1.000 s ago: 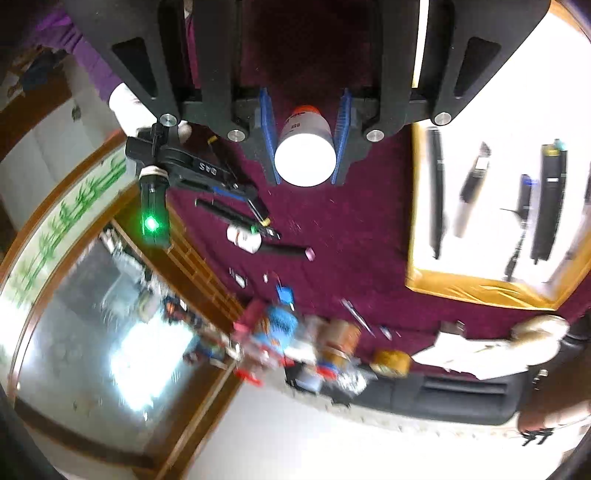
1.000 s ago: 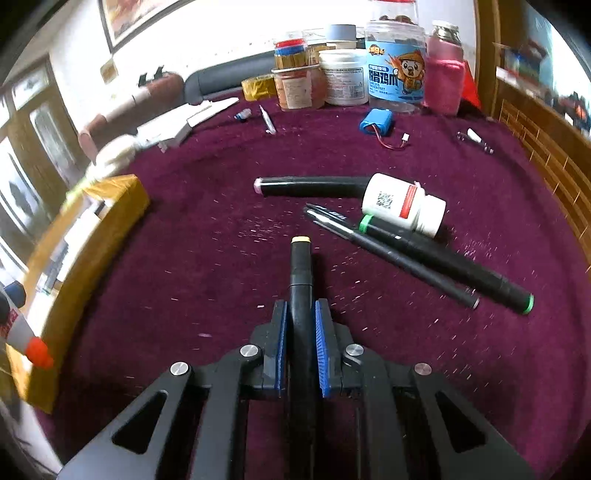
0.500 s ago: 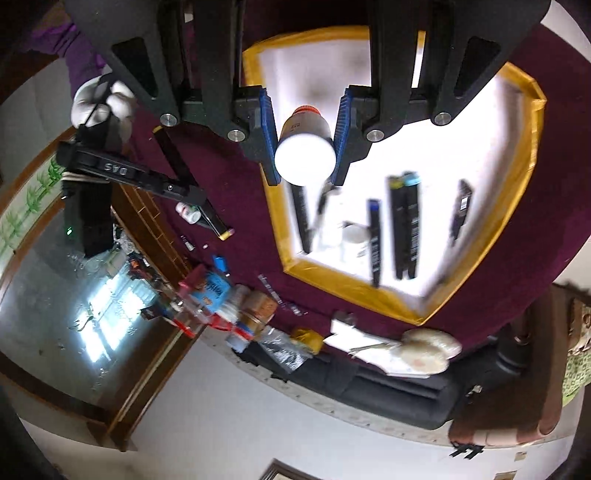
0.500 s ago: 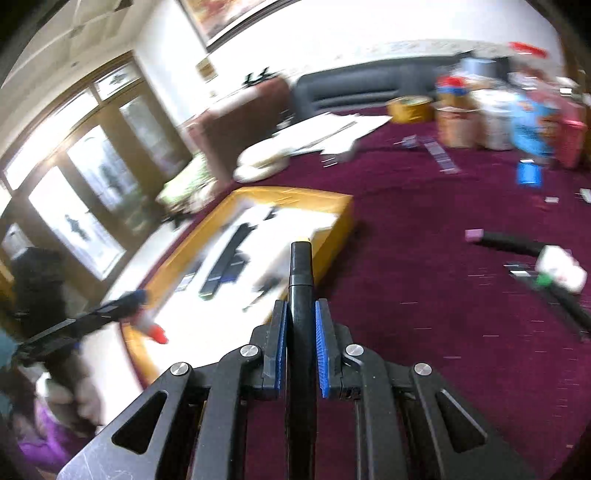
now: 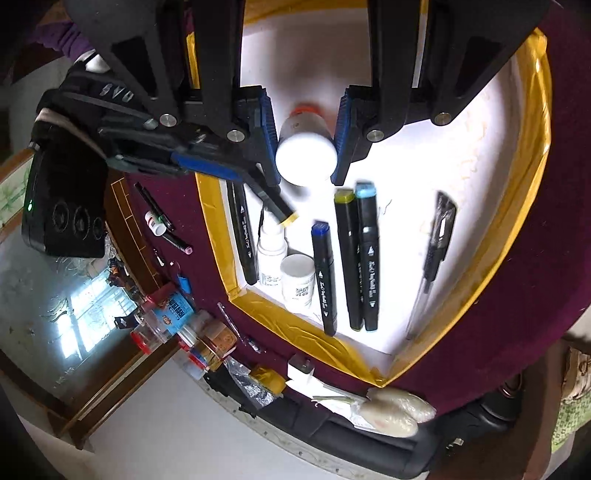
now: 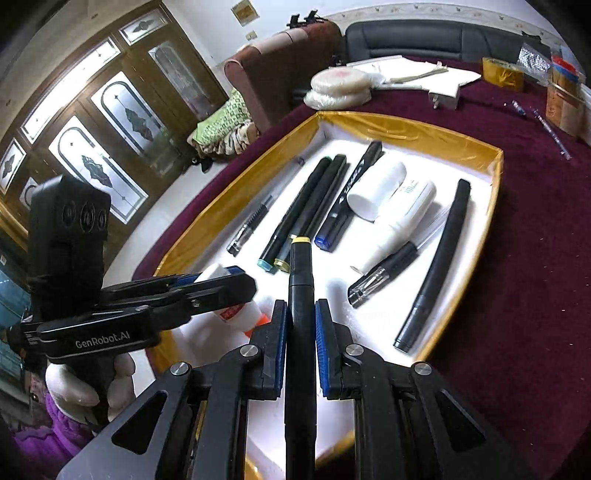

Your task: Organize rigid objects

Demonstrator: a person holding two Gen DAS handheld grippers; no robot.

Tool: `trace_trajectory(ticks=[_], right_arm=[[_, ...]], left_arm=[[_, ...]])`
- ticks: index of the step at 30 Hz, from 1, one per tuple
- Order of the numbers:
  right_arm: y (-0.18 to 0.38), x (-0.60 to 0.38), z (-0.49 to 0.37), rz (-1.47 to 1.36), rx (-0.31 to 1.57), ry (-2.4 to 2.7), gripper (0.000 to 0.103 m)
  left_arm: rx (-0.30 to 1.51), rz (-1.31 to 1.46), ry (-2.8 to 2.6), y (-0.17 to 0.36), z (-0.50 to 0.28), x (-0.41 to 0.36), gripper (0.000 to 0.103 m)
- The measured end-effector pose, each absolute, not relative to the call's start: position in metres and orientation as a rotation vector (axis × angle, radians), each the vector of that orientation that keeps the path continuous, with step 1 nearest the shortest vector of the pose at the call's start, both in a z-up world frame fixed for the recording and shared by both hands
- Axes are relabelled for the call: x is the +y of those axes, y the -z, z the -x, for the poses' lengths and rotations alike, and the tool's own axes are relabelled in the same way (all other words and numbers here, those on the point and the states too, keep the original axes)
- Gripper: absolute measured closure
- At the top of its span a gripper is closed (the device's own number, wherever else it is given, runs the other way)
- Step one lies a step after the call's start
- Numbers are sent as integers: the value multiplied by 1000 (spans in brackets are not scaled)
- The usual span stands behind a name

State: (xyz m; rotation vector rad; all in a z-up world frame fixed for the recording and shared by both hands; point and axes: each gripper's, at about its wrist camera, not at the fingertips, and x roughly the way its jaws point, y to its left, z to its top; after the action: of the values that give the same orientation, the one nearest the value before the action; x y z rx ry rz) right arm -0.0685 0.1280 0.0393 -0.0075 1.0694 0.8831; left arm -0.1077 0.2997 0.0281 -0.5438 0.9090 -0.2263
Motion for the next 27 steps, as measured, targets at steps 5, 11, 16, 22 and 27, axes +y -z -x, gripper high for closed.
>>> trace_trajectory(ticks=[5, 11, 16, 22, 27], right_arm=[[-28, 138, 67, 48, 1072, -838, 90], [-31, 141, 67, 107, 1032, -819, 89], [-37, 135, 66, 123, 989, -810, 77], [-55, 103, 62, 69, 843, -787, 62], [-60, 57, 43, 17, 753, -670, 58]], left_arm=[[932, 511, 203, -25, 96, 298, 79], [935, 501, 164, -24, 88, 301, 74], [906, 490, 163, -35, 88, 300, 48], [819, 451, 210, -55, 87, 286, 41], [791, 410, 284, -62, 78, 268, 40]])
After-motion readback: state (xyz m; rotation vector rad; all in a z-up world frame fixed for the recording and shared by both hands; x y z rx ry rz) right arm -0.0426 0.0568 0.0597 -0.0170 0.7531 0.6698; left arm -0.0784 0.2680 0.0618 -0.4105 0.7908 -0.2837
